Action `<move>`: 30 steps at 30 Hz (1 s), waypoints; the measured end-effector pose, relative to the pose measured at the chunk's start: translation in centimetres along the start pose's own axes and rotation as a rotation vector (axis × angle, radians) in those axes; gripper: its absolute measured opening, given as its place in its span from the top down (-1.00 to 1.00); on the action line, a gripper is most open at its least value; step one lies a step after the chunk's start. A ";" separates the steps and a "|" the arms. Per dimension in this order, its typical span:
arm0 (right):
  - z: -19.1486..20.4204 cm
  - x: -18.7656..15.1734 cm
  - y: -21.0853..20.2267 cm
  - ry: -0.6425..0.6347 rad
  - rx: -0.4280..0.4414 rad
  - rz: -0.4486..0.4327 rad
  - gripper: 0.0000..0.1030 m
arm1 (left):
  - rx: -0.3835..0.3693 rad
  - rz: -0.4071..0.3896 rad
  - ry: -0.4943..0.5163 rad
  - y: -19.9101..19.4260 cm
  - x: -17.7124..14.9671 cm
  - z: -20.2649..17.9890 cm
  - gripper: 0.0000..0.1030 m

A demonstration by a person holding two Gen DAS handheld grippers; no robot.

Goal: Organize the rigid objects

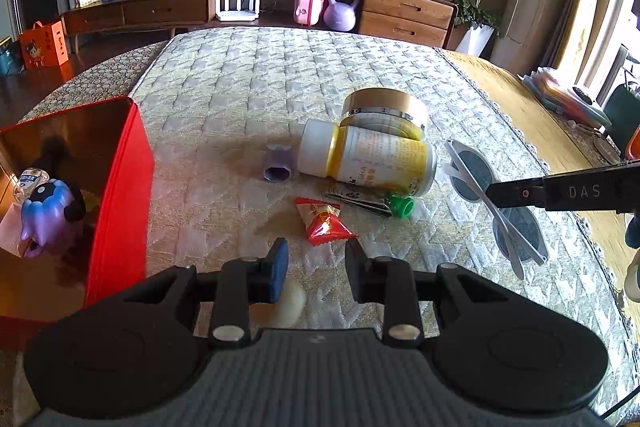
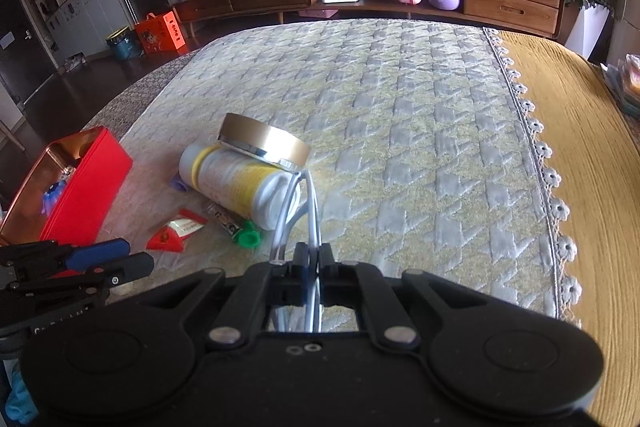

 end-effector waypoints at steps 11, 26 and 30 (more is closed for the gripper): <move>0.0 -0.3 0.3 -0.002 0.017 0.003 0.92 | -0.001 -0.003 0.005 0.1 -1.6 1.1 -0.45; -0.1 -0.6 0.6 -0.005 0.013 0.021 0.91 | -0.022 -0.055 0.111 -0.4 -3.5 0.5 -0.44; -0.3 -0.7 0.8 -0.001 0.013 0.026 0.91 | -0.036 -0.075 0.102 -0.8 -3.4 0.9 -0.43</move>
Point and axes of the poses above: each gripper's, at about its wrist camera, not at the fingertips, and y roughly the way its jaws point, z to its left, x to its top, the point moved 9 cm from there along y, roughly the way its jaws point, and after that the axes turned 9 degrees about -y, right-handed, at the moved point
